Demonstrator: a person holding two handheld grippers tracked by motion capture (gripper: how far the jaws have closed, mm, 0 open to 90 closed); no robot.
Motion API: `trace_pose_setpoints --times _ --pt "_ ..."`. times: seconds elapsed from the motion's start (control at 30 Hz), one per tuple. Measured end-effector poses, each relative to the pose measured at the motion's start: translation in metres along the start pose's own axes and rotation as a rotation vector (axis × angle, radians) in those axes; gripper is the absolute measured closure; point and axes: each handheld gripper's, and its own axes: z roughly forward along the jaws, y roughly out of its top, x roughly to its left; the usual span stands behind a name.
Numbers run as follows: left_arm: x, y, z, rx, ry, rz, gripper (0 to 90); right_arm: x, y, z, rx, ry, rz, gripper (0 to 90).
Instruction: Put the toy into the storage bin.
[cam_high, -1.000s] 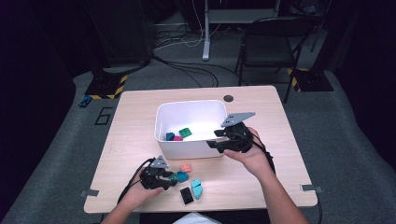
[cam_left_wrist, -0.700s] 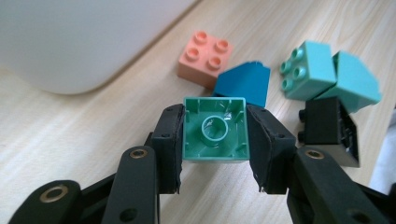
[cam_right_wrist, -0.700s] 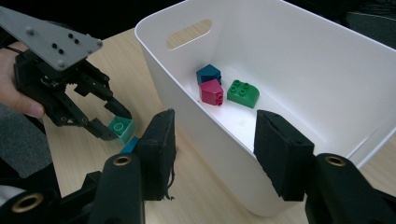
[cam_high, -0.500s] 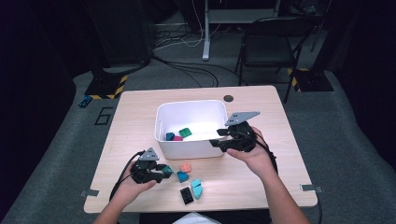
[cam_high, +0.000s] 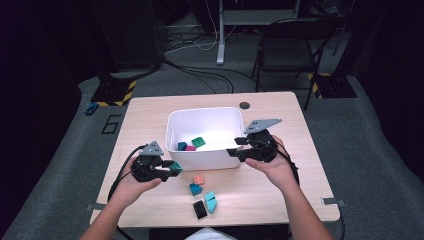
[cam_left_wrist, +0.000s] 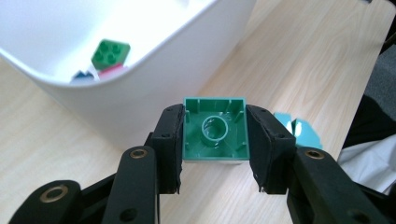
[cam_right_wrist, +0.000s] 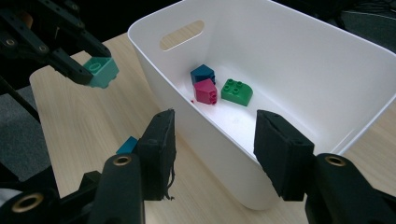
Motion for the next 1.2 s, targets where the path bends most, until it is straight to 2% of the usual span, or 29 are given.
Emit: trace_pose_setpoints --times 0.3,0.4,0.57,0.6,0.63,0.8,0.9,1.2 --pt "0.002 0.038 -0.014 -0.037 0.000 0.038 58.6 -0.001 0.000 -0.003 -0.009 -0.004 0.000 48.0" --pt "0.004 0.048 -0.014 -0.030 0.009 0.054 58.6 -0.001 0.000 -0.004 -0.009 -0.005 0.005 48.0" --pt "0.011 0.070 -0.008 -0.039 0.011 0.054 58.6 -0.003 0.000 -0.006 -0.015 -0.008 0.006 48.0" --pt "0.011 0.070 -0.008 -0.039 0.011 0.054 58.6 -0.003 0.000 -0.006 -0.015 -0.008 0.006 48.0" --pt "0.014 0.077 -0.004 -0.040 0.010 0.048 58.6 -0.004 -0.001 -0.006 -0.014 -0.011 0.014 48.0" --pt "0.025 0.090 0.008 -0.033 0.009 0.035 58.6 -0.006 -0.001 -0.007 -0.017 -0.012 0.017 48.0" --pt "0.035 0.101 0.023 -0.042 -0.002 0.008 58.6 -0.007 -0.002 -0.008 -0.022 -0.013 0.017 48.0" --pt "0.045 0.127 0.051 -0.045 -0.003 0.015 58.6 -0.012 -0.003 -0.011 -0.030 -0.020 0.029 48.0"
